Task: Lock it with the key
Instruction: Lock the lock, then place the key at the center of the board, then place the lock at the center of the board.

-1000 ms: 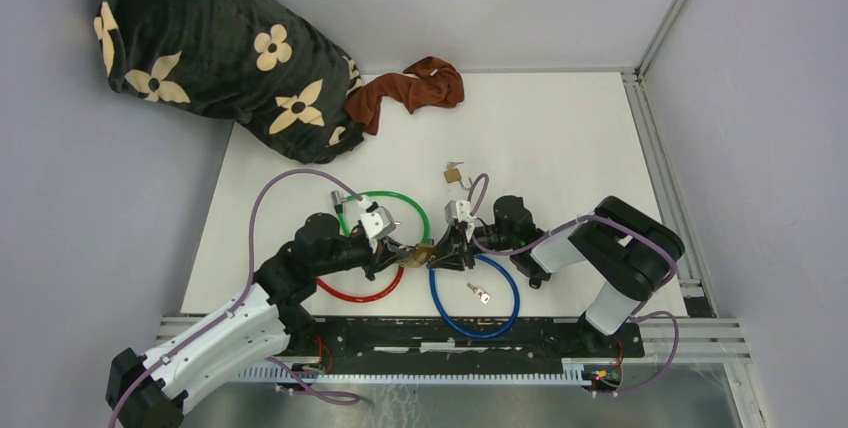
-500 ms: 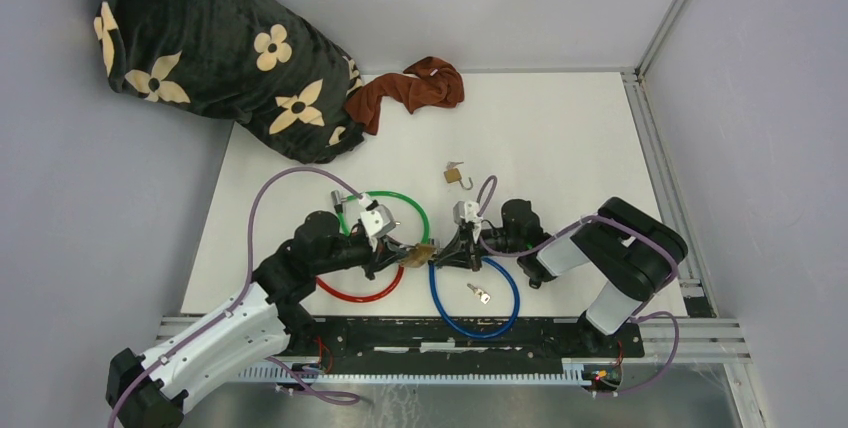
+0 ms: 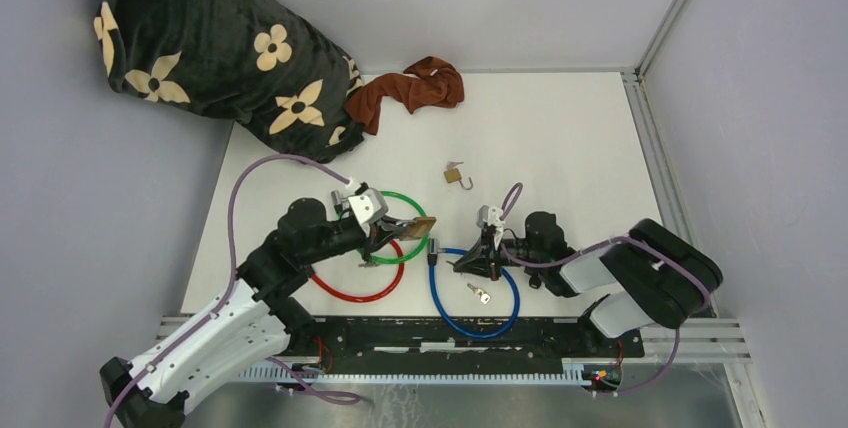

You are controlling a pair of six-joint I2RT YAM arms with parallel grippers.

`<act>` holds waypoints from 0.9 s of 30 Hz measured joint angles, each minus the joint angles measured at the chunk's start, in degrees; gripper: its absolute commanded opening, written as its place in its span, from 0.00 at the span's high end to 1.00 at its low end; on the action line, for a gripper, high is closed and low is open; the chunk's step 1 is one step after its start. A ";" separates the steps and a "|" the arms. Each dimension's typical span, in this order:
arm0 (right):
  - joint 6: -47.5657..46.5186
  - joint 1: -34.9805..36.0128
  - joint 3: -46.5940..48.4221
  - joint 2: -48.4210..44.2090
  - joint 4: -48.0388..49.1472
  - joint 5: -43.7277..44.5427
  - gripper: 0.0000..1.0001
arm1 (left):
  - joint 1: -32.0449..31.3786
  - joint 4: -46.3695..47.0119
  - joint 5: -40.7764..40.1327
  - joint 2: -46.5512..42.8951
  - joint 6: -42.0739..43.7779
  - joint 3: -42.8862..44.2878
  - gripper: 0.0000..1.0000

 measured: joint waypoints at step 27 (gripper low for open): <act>-2.51 -14.23 12.87 -35.43 -43.04 30.99 1.00 | -13.62 23.34 -22.27 43.23 43.60 4.02 0.98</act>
